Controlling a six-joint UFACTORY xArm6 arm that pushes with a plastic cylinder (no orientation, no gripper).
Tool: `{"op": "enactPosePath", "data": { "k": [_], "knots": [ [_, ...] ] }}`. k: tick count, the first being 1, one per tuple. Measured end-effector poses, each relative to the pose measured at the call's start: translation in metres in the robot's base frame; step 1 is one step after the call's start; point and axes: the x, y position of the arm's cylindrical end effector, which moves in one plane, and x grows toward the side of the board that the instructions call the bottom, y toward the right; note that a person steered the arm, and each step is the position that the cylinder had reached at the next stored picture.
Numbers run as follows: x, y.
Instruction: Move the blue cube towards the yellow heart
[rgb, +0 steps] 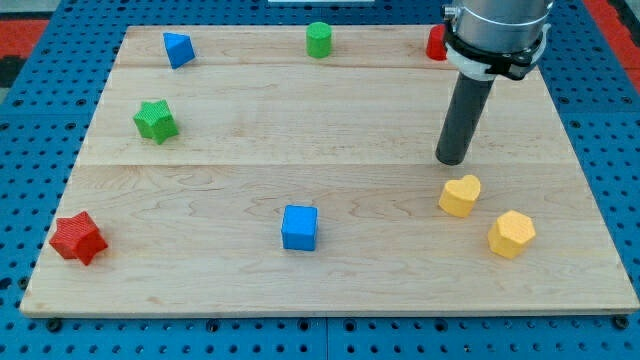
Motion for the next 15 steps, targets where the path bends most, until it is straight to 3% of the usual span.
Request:
{"op": "enactPosePath", "data": {
  "k": [1,3,4,5,6,7,9,10,11,12,13,14,15],
  "knots": [
    [0.03,0.0],
    [0.049,0.002],
    [0.032,-0.067],
    [0.027,-0.185],
    [0.025,-0.227],
    [0.076,-0.233],
    [0.06,-0.152],
    [0.084,-0.21],
    [0.102,-0.206],
    [0.069,-0.131],
    [0.065,-0.09],
    [0.091,-0.169],
    [0.104,-0.109]
  ]
}}
